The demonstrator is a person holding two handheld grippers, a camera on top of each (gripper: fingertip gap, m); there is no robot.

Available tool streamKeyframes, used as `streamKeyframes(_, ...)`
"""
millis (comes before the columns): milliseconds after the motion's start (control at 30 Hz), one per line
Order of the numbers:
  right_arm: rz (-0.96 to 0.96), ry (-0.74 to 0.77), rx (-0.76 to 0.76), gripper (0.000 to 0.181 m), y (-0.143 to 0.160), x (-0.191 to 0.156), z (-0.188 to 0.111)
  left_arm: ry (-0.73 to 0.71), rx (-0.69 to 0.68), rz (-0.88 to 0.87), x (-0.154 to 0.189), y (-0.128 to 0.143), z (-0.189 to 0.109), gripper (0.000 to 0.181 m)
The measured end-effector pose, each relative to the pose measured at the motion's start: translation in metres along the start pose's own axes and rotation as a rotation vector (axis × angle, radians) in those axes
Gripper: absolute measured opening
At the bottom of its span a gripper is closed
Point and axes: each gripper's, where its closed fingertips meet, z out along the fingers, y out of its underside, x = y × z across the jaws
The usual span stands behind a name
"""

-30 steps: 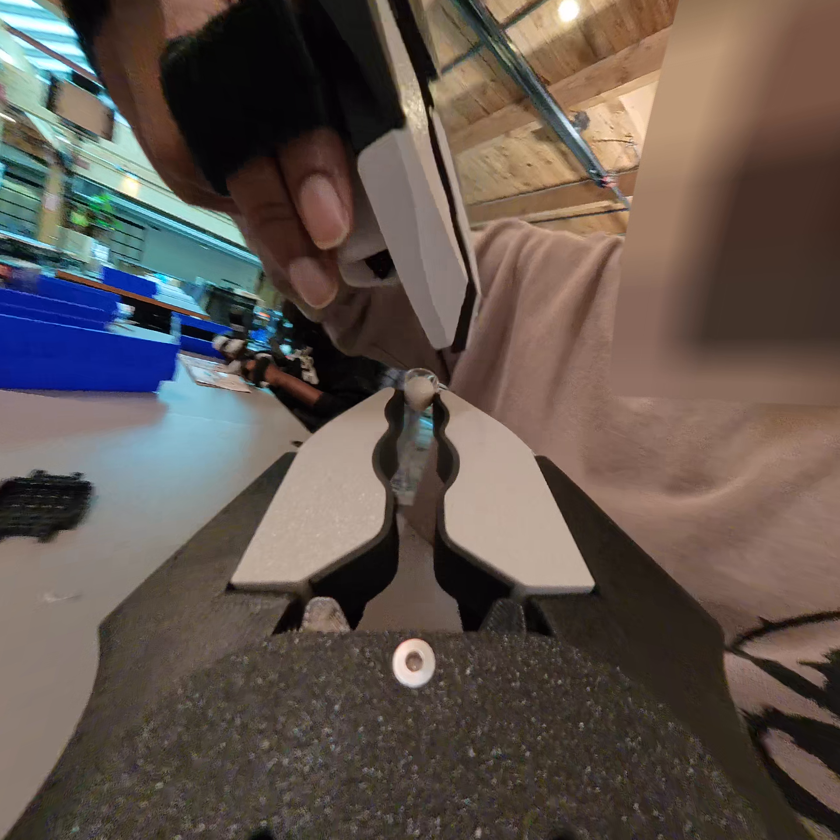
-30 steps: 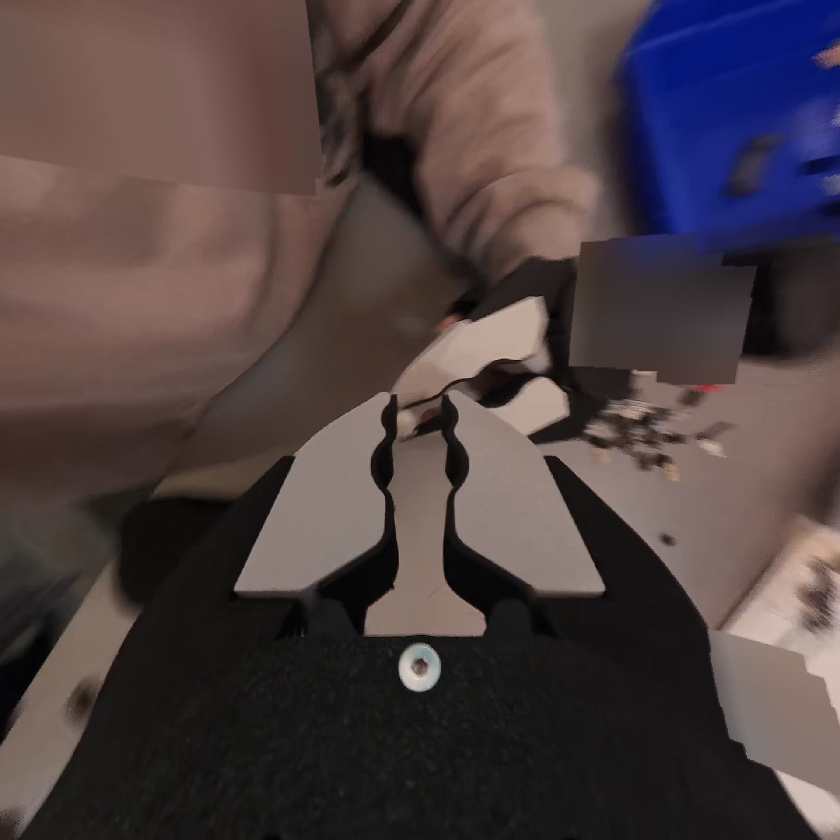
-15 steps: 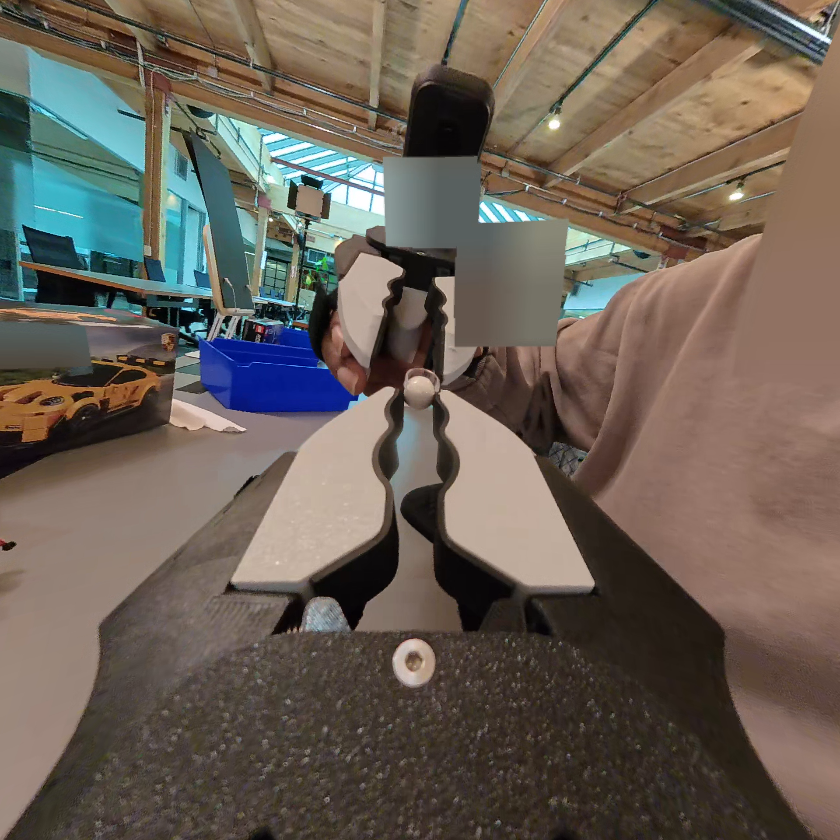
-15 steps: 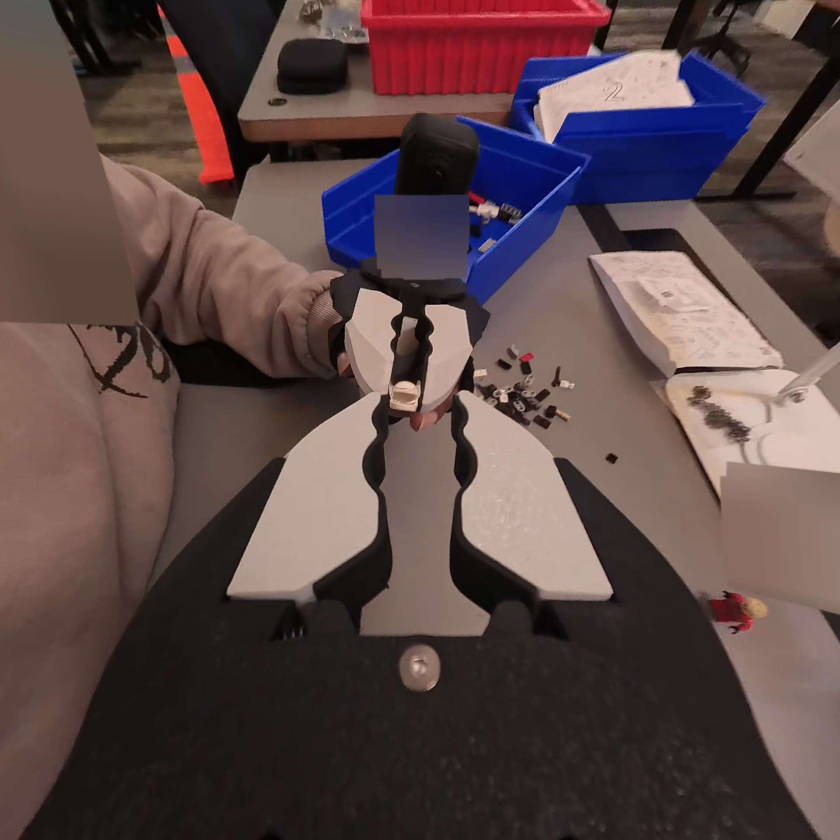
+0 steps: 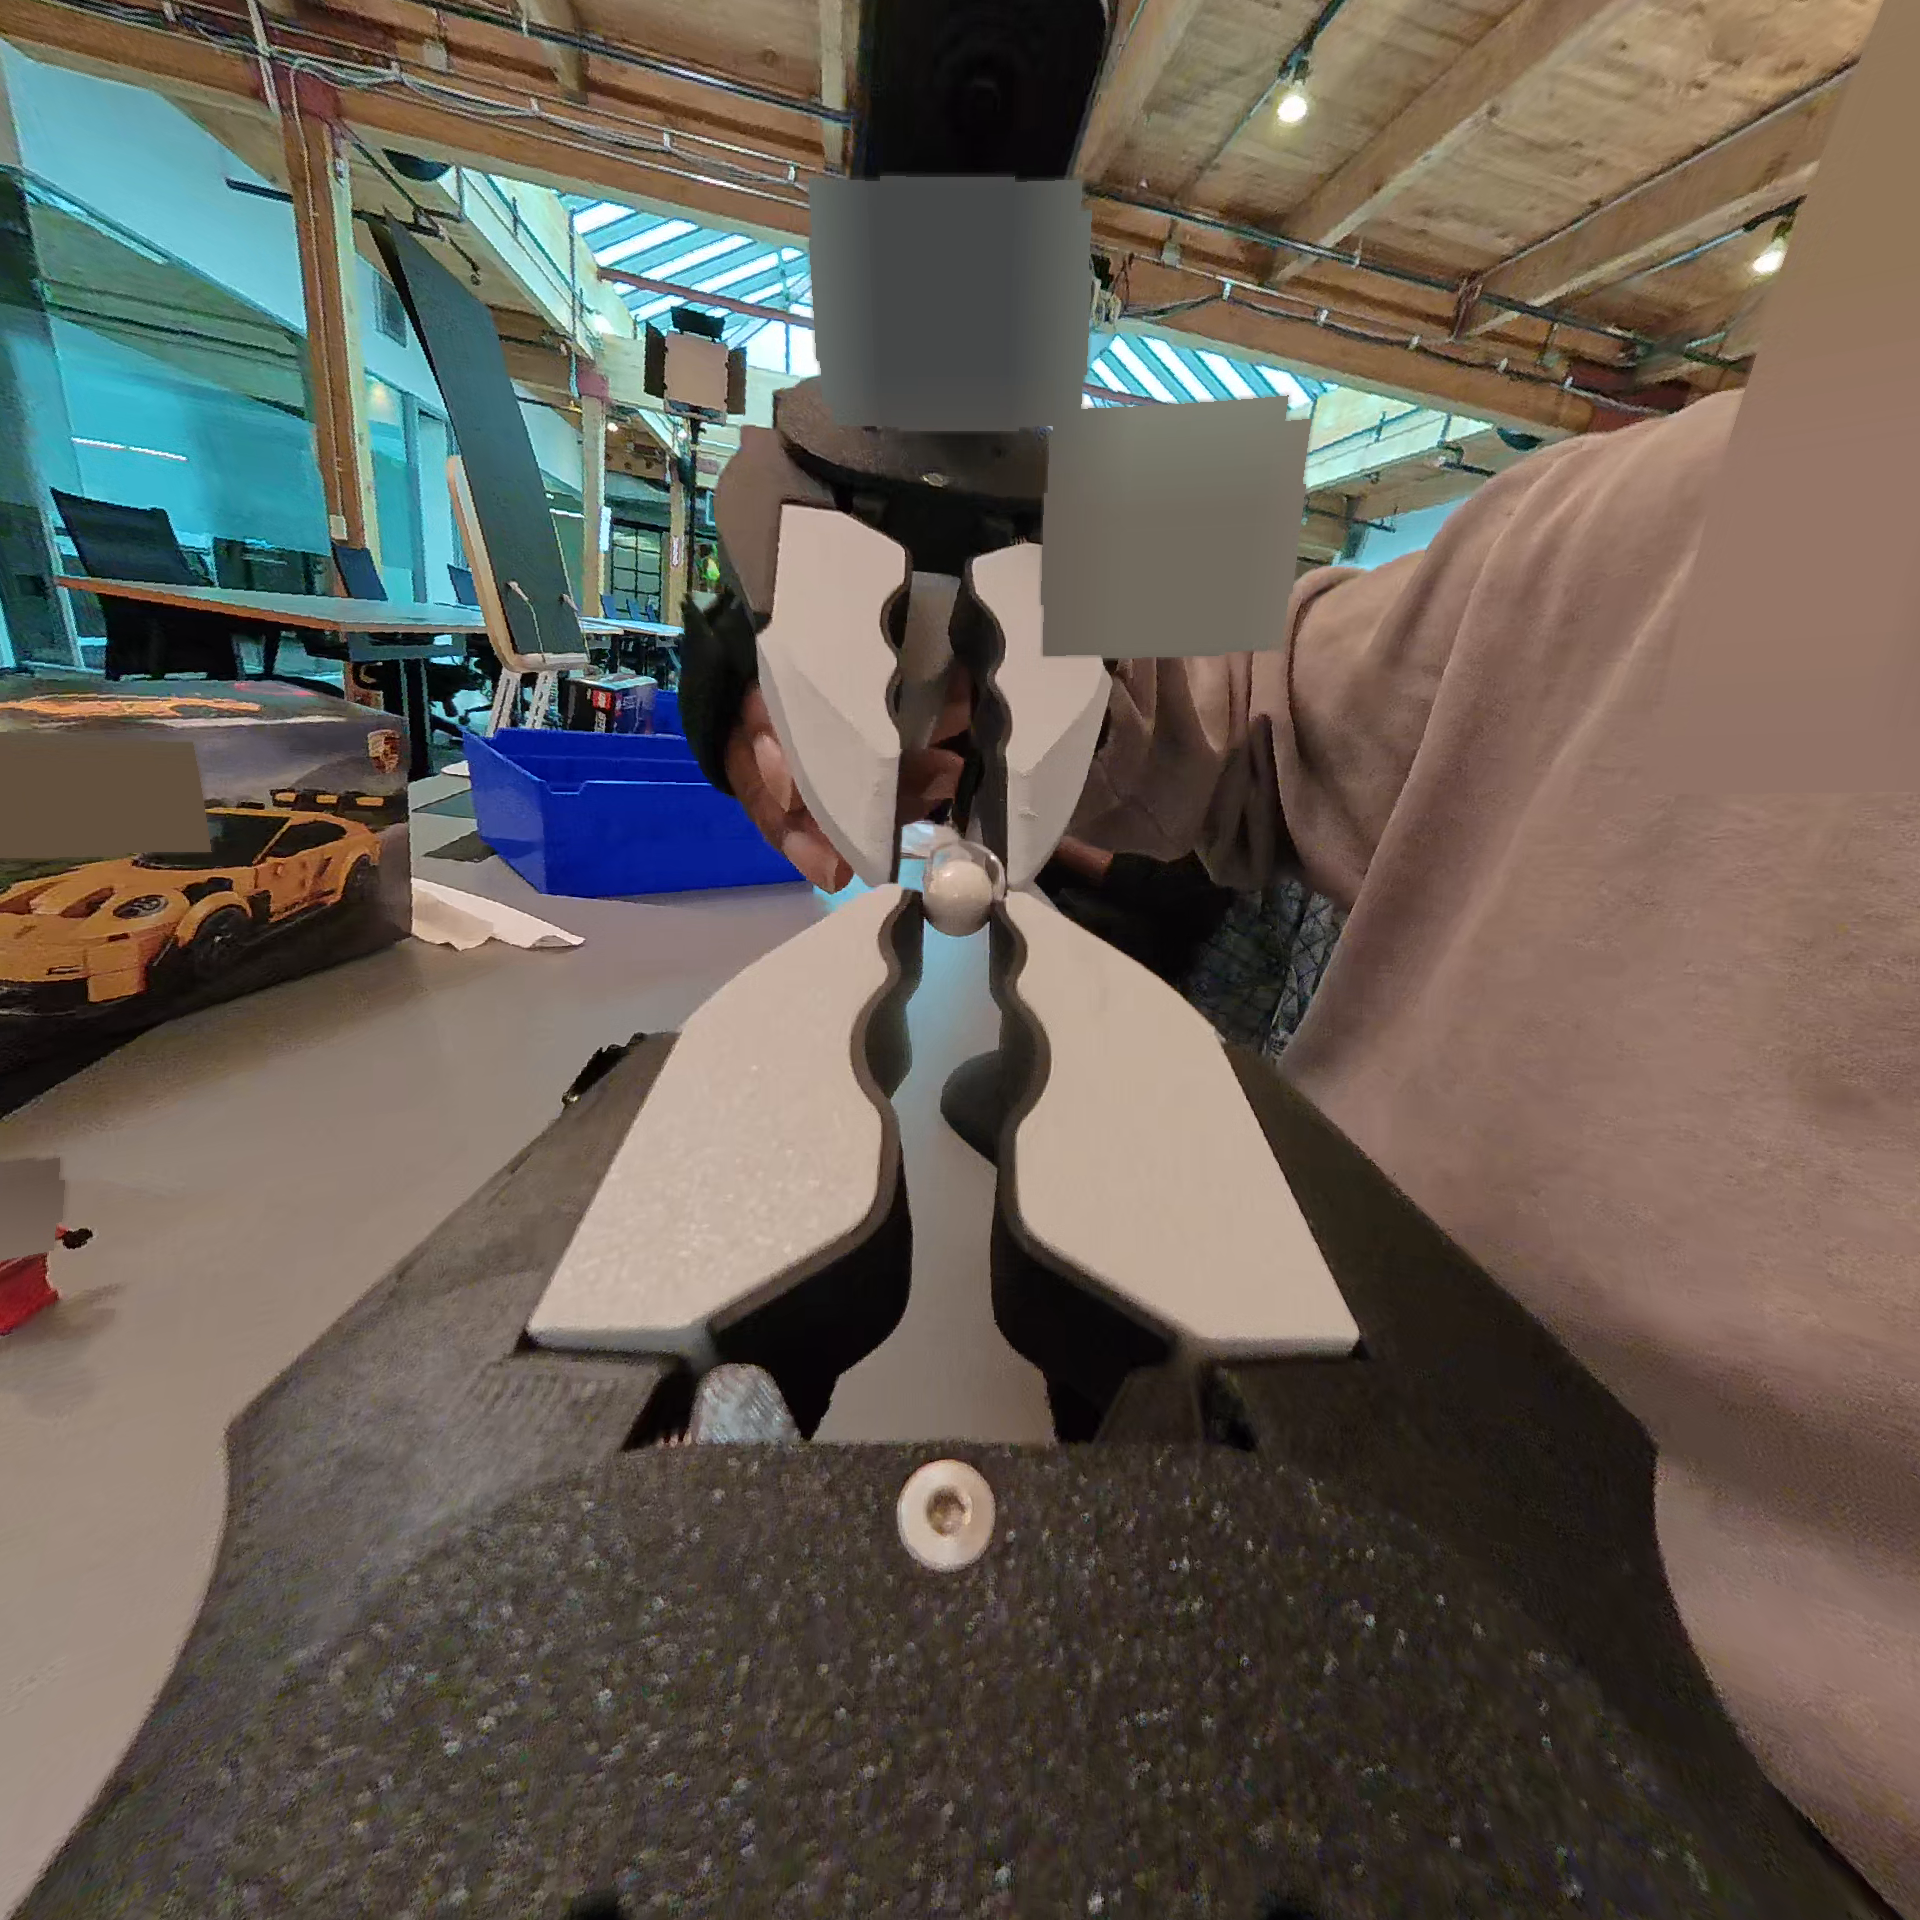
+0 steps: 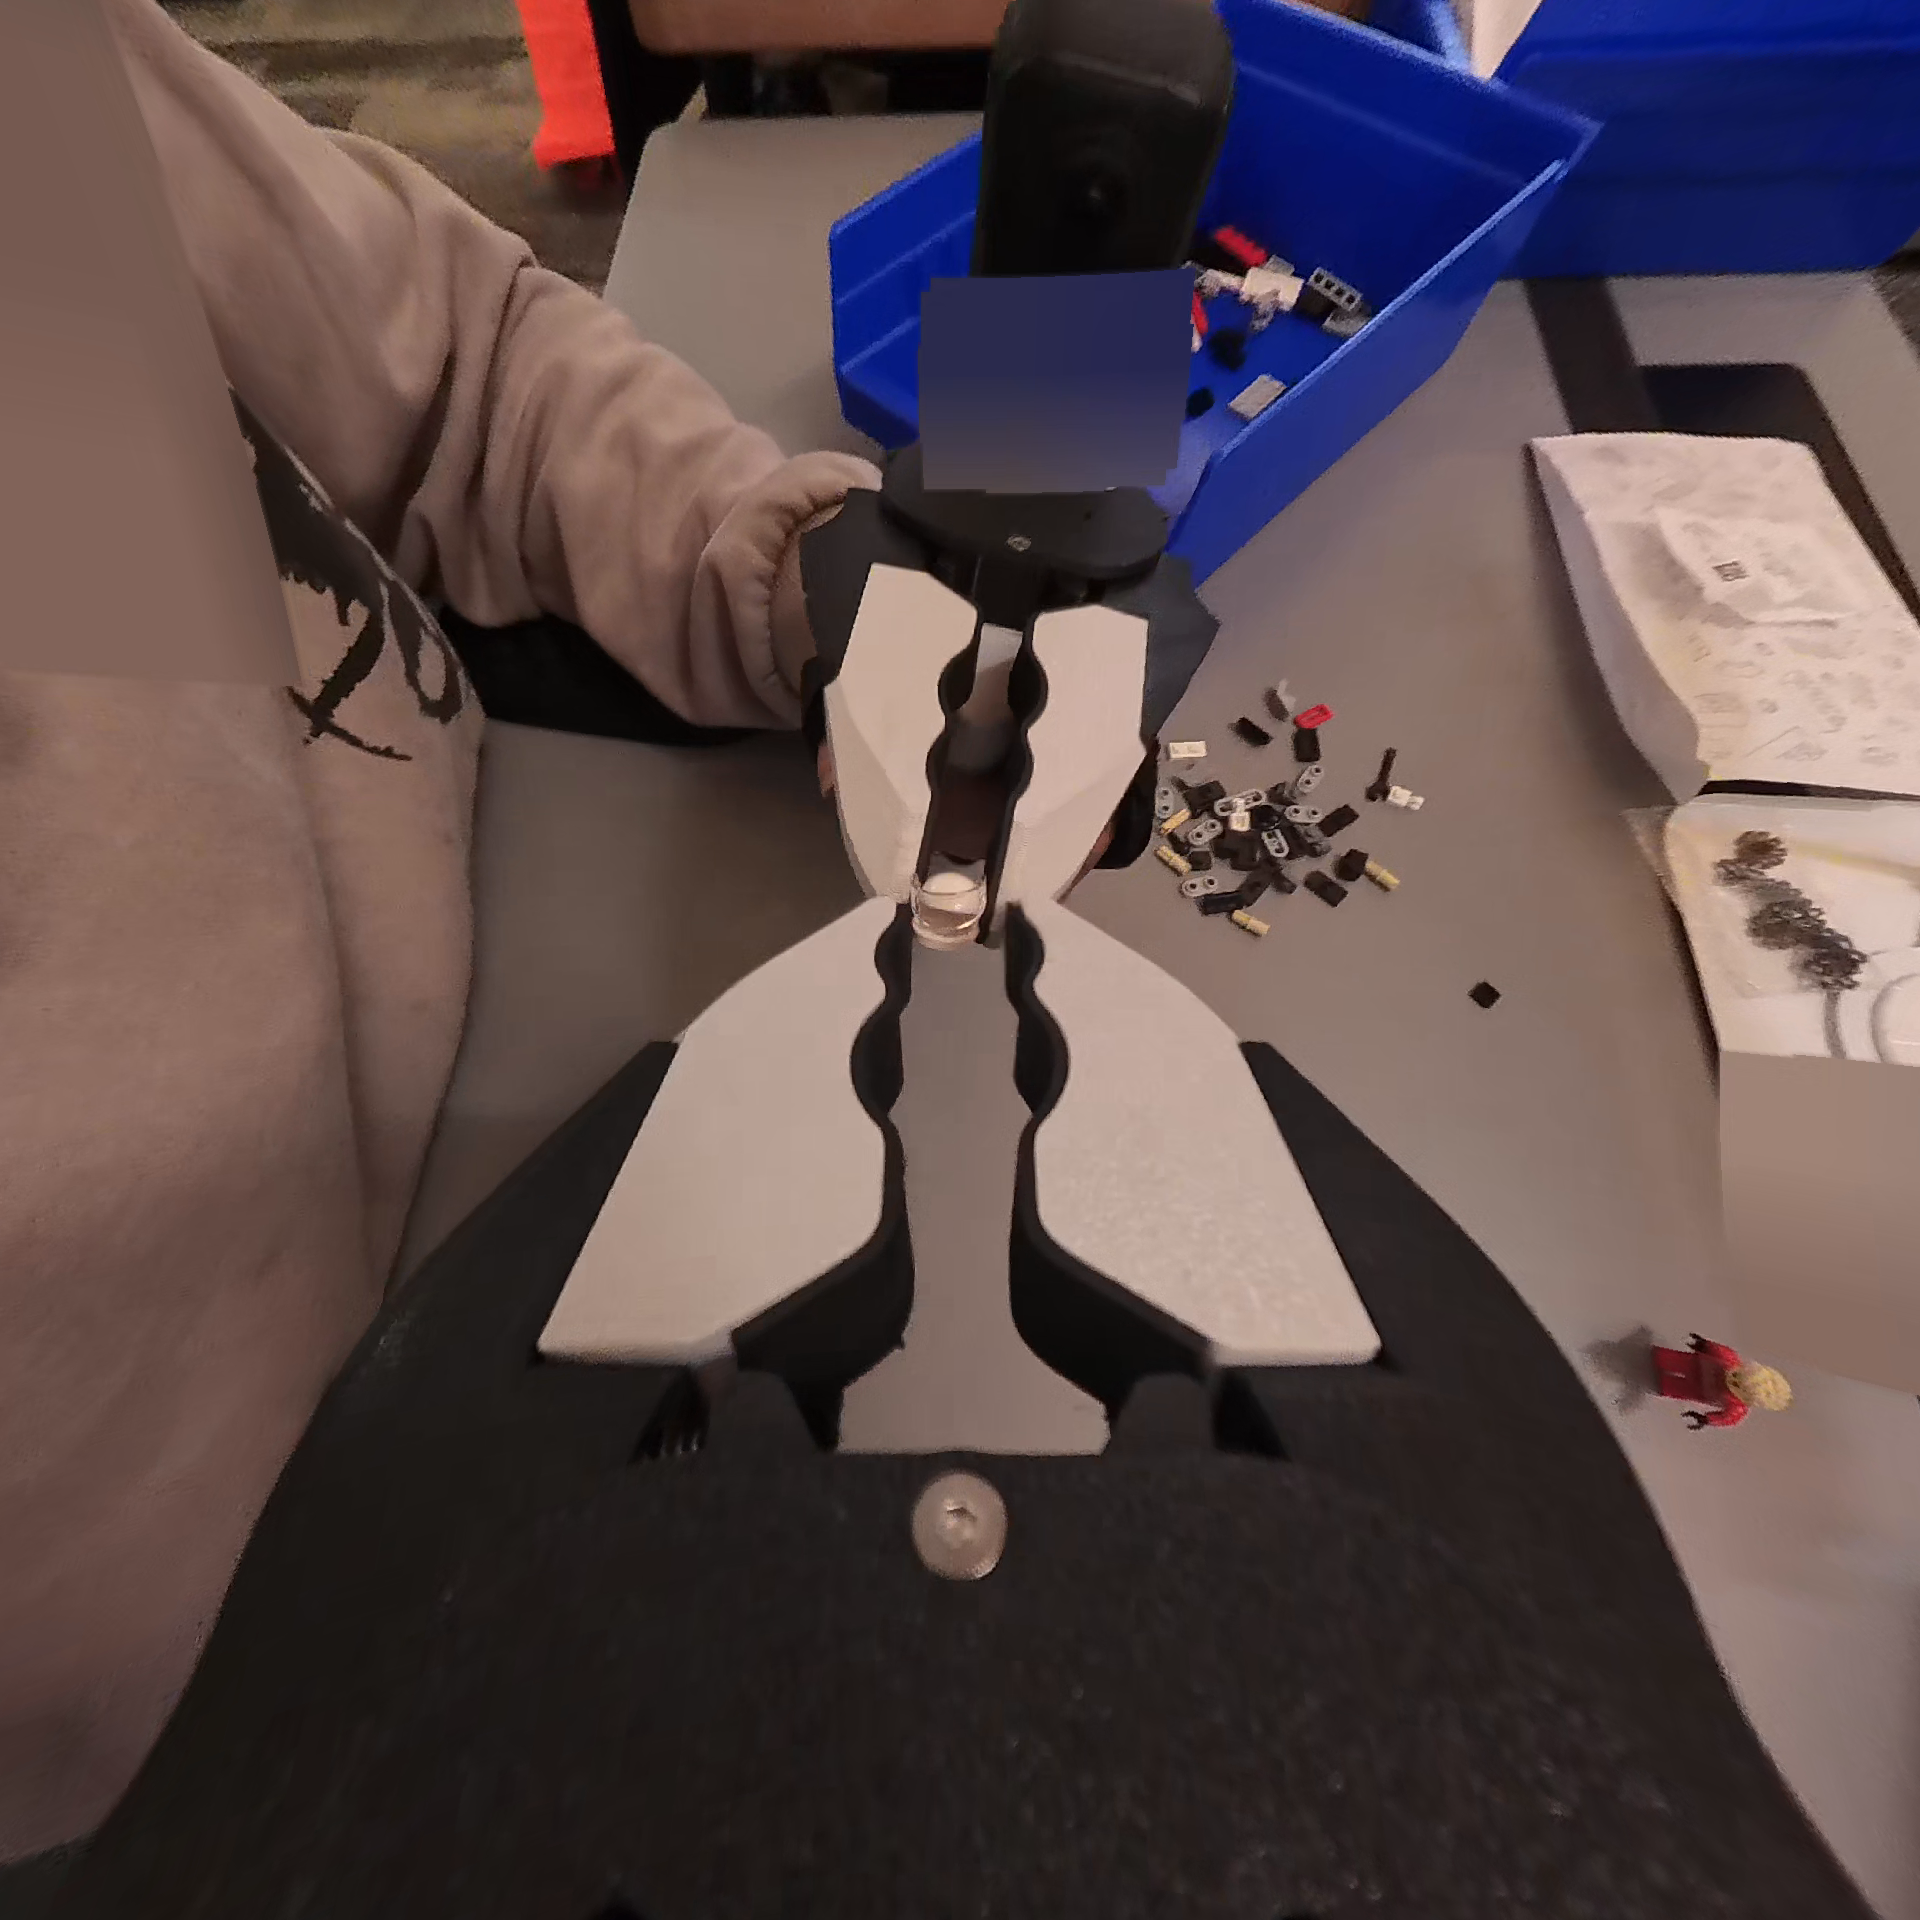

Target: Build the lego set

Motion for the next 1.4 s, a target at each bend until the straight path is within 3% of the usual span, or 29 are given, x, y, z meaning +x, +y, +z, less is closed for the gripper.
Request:
streamKeyframes(667, -0.022, 0.002, -0.331, 0.011, 0.023, 0.001, -0.006, -0.077, -0.115, 0.062, -0.009, 0.016, 0.005, 0.012)
streamKeyframes(1133, -0.027, -0.013, -0.489, 0.011, 0.032, 0.003, -0.006, -0.165, -0.223, 0.160, -0.013, 0.023, 0.009, 0.012)
streamKeyframes(1400, -0.121, 0.020, -0.564, 0.011, 0.038, 0.002, -0.006, -0.193, -0.270, 0.206, -0.013, 0.027, 0.012, 0.012)
